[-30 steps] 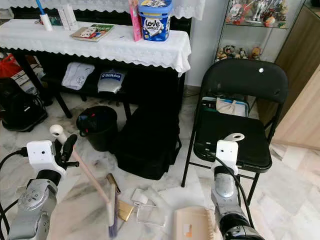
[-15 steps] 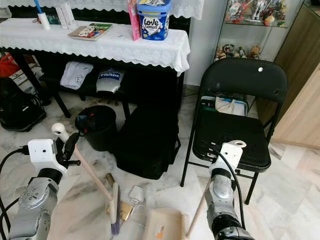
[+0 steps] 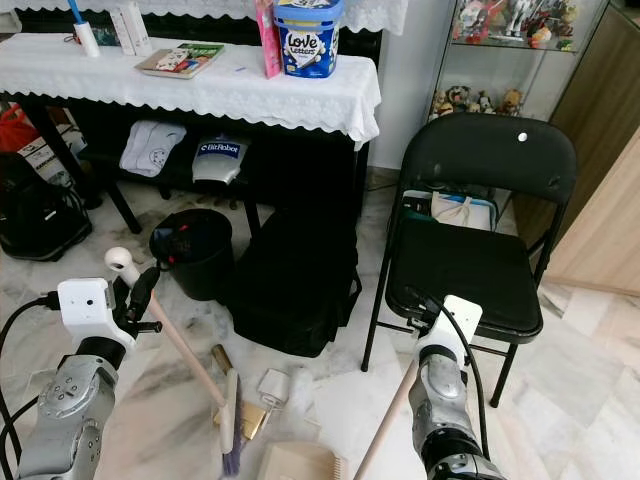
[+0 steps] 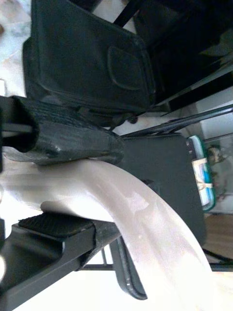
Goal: Sweep floor
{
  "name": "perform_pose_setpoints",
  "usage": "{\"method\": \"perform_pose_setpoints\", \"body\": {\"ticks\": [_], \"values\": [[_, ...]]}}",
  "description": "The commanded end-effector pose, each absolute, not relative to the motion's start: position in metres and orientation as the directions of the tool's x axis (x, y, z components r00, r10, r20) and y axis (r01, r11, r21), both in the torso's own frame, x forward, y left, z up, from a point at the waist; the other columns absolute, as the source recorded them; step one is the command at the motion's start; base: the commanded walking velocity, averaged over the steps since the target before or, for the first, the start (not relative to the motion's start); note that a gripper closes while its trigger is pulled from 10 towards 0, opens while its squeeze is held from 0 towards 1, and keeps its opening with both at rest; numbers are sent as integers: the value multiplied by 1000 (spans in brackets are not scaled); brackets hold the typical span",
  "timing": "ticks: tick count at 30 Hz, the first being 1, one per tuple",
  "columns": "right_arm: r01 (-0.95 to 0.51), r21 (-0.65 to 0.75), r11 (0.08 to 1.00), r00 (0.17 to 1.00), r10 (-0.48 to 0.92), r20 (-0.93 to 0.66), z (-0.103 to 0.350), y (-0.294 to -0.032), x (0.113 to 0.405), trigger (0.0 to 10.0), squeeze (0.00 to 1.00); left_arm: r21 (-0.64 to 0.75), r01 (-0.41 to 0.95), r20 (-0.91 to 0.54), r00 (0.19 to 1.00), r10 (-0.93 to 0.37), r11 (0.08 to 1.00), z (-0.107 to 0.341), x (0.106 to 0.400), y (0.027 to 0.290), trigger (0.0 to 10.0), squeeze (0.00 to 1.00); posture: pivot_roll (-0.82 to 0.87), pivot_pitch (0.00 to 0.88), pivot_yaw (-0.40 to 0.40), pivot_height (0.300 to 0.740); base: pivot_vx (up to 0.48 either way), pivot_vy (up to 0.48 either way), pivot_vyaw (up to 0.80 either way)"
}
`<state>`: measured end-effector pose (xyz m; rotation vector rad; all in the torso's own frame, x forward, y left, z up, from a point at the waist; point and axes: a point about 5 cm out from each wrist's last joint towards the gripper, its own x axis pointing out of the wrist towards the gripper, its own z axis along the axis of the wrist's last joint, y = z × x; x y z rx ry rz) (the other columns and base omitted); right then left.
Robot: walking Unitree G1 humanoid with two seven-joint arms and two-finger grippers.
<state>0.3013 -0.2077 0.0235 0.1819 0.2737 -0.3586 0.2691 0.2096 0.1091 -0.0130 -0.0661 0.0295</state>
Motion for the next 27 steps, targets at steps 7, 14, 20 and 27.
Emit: {"method": "perform_pose_setpoints", "body": {"ticks": [7,14,20,27], "values": [[300,1,954,948,-298,-113,58,-218,316,10000,0,-19,-11,105,994,13,1000,118,272,208,10000,0,27,0,25,740,0,0,0],[255,-16,967,960,-255,-117,61,-216,319,10000,0,-21,-10,105,994,12,1000,118,272,208,10000,0,24,0,22,740,0,0,0],[260,7,966,957,-256,-136,57,-213,316,10000,0,-23,-8,103,995,10,1000,118,272,207,10000,0,26,0,22,740,0,0,0],[286,95,954,940,-259,-222,47,-208,313,10000,0,-23,-6,103,995,8,1000,118,272,207,10000,0,25,0,20,740,0,0,0]]}}
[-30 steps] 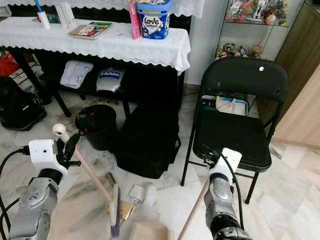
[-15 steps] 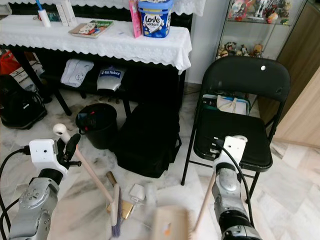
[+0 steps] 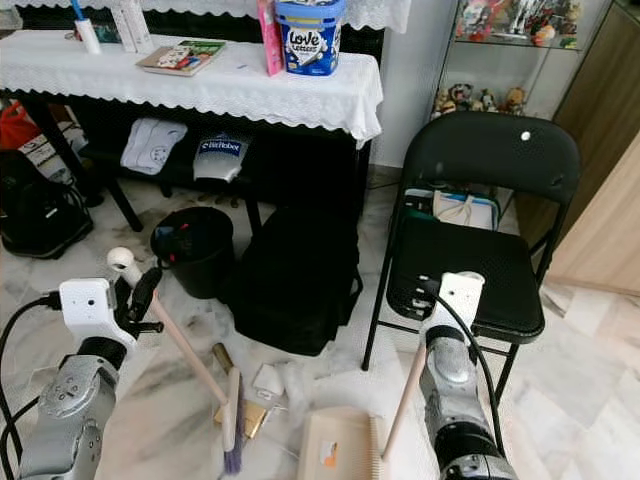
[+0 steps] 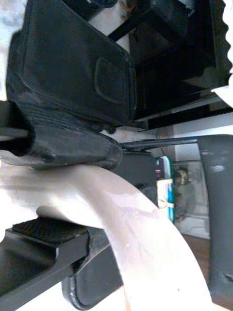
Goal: Sweep floor
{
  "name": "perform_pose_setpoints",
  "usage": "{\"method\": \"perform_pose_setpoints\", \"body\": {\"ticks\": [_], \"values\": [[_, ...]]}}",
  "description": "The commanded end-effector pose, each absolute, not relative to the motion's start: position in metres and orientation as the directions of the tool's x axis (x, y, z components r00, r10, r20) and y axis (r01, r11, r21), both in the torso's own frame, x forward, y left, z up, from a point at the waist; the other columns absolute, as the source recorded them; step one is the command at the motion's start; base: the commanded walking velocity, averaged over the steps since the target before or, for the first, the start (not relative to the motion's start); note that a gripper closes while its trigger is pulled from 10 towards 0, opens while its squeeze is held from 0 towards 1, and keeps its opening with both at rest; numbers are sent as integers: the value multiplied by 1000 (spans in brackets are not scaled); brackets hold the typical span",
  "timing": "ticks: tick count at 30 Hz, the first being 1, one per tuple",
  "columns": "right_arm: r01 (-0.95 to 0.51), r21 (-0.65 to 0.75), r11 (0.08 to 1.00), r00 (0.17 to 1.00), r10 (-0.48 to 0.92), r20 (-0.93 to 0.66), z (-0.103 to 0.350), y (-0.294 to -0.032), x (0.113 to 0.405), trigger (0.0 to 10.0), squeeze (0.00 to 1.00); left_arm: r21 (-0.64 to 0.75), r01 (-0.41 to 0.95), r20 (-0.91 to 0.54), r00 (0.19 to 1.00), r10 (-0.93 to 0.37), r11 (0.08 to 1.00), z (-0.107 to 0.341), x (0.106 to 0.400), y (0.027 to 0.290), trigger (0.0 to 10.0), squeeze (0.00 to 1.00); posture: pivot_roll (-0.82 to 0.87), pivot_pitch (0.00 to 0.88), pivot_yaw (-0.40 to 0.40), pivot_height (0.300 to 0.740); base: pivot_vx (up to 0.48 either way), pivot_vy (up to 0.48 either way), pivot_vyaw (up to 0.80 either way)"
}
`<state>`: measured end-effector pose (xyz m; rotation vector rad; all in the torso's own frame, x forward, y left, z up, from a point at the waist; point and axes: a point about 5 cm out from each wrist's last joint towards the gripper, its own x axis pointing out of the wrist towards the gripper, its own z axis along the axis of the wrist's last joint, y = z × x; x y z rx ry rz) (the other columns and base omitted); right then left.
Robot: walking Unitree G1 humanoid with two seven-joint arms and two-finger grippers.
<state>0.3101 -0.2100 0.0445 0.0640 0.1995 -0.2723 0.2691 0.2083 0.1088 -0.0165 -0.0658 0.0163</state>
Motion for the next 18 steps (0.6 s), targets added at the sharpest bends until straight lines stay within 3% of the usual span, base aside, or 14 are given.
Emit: {"method": "perform_pose_setpoints", "body": {"ticks": [1,10,18], "values": [[286,95,954,940,-259,-222,47,-208,313,10000,0,-23,-6,103,995,8,1000,118,272,207,10000,0,25,0,20,740,0,0,0],[278,217,936,918,-192,-347,36,-204,311,10000,0,-23,-7,99,995,10,1000,117,273,207,10000,0,28,0,17,740,0,0,0],[225,127,966,938,-180,-295,47,-211,312,10000,0,-22,-10,100,995,12,1000,117,272,208,10000,0,24,0,17,740,0,0,0]]}}
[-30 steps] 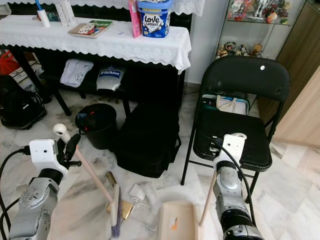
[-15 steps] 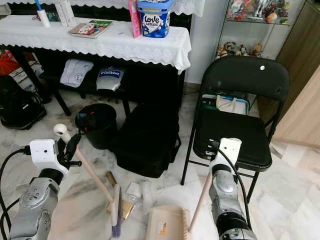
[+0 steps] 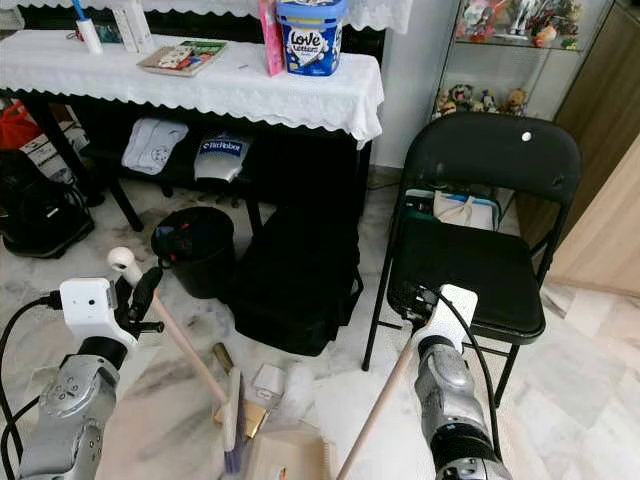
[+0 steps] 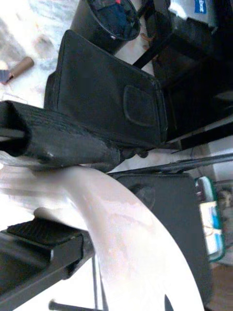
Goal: Sweep floor
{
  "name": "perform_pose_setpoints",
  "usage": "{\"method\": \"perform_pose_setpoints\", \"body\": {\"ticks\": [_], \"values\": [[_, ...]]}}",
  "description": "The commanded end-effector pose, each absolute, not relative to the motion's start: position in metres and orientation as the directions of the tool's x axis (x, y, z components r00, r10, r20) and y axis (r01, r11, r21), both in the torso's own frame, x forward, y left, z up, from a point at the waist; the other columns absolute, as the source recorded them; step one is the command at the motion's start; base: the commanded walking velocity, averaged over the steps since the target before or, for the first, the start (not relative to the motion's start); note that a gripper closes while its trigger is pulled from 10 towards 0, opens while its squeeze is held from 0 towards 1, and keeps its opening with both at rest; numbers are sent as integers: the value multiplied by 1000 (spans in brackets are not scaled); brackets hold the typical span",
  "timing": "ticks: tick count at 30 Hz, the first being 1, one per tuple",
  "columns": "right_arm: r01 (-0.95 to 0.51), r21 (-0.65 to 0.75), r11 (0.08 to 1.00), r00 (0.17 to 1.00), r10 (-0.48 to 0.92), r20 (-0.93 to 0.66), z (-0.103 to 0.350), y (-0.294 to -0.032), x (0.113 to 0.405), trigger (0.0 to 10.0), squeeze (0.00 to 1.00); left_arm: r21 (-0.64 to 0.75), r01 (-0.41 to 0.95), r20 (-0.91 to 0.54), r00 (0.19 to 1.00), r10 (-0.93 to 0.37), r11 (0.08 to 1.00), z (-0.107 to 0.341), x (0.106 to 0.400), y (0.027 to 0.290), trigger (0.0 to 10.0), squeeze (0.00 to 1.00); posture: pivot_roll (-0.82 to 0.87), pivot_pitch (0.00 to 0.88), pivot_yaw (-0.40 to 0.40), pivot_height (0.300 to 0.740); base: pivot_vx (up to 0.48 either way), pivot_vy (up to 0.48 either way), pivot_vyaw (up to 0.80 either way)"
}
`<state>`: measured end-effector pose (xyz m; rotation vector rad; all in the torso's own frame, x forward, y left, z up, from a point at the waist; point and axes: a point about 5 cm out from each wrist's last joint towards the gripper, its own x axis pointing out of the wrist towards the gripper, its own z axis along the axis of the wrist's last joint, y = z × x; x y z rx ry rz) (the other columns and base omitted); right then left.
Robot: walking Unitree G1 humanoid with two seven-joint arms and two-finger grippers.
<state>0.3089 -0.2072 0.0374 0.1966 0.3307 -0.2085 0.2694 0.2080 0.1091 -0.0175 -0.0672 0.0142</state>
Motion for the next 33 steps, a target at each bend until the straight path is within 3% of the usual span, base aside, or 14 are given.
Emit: {"method": "perform_pose_setpoints", "body": {"ticks": [1,33], "values": [[220,99,971,943,-185,-278,51,-213,313,10000,0,-23,-10,99,995,12,1000,117,272,208,10000,0,24,0,17,740,0,0,0],[34,100,994,849,24,-528,32,-198,303,10000,0,-25,-12,94,995,14,1000,115,272,207,10000,0,17,0,12,740,0,0,0]]}}
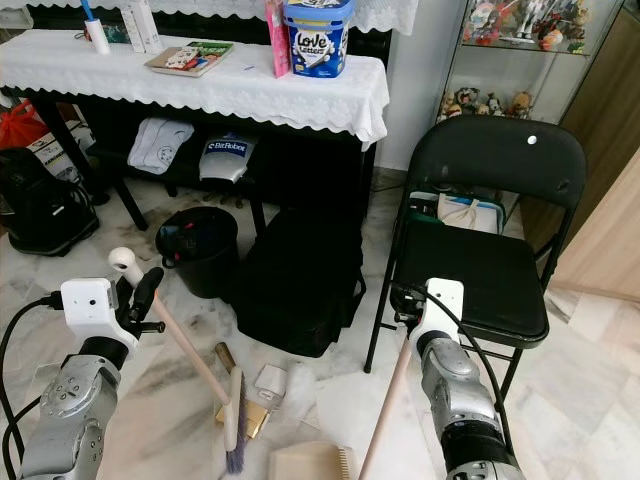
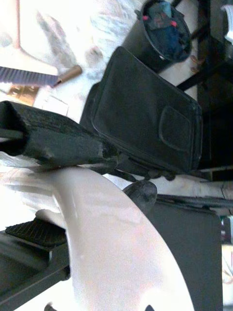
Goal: Sweep floor
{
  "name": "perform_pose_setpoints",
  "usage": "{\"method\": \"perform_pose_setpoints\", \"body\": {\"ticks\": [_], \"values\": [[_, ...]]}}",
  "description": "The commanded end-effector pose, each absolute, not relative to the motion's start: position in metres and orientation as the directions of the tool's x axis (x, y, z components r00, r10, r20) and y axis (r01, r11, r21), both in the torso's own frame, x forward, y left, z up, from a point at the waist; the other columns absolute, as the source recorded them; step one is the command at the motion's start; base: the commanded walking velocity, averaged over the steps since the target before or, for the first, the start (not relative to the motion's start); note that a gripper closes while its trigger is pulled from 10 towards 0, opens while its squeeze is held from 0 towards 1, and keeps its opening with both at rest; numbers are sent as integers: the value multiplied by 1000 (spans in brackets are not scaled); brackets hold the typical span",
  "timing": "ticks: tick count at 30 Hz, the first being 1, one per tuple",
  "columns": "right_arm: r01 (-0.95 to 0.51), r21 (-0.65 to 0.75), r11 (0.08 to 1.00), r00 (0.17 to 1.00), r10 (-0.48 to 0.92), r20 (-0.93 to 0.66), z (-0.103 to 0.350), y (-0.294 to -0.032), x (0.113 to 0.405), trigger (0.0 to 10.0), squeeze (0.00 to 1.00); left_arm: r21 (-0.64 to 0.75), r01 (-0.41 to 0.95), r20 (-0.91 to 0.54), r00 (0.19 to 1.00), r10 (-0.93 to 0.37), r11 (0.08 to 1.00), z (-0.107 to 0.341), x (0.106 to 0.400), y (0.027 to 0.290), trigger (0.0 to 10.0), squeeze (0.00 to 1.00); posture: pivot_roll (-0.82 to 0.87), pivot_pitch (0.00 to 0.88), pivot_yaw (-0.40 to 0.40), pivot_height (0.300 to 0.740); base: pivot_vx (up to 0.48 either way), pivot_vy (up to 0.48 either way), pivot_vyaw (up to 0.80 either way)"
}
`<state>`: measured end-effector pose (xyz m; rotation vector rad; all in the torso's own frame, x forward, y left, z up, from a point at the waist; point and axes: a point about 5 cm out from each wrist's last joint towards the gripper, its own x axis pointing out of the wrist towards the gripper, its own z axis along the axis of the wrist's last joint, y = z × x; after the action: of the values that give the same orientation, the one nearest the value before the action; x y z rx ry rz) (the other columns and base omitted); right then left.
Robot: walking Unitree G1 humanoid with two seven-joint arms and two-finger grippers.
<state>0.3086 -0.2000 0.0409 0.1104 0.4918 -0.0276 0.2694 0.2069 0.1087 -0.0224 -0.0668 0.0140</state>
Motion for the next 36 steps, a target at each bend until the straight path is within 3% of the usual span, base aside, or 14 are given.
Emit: {"method": "perform_pose_setpoints", "body": {"ticks": [1,6,12,26,32,35,36], "values": [[29,96,995,847,27,-532,32,-199,303,10000,0,-25,-12,94,995,14,1000,115,272,207,10000,0,17,0,12,740,0,0,0],[7,99,995,834,49,-550,33,-200,303,10000,0,-24,-12,93,996,14,1000,115,272,207,10000,0,14,0,12,740,0,0,0],[-6,201,980,795,127,-593,32,-189,299,10000,0,-28,-11,89,996,14,1000,114,272,205,10000,0,12,0,9,740,0,0,0],[40,262,964,762,140,-632,30,-184,294,10000,0,-26,-13,81,997,15,1000,112,272,206,10000,0,11,0,6,740,0,0,0],[45,249,967,776,123,-619,34,-186,297,10000,0,-25,-11,78,997,13,1000,112,273,206,10000,0,9,0,8,740,0,0,0],[37,144,989,827,51,-559,42,-192,301,10000,0,-24,-13,80,997,15,1000,113,273,206,10000,0,10,0,9,740,0,0,0],[53,117,992,883,8,-468,54,-196,307,10000,0,-24,-13,81,997,15,1000,113,274,206,10000,0,8,0,10,740,0,0,0]]}}
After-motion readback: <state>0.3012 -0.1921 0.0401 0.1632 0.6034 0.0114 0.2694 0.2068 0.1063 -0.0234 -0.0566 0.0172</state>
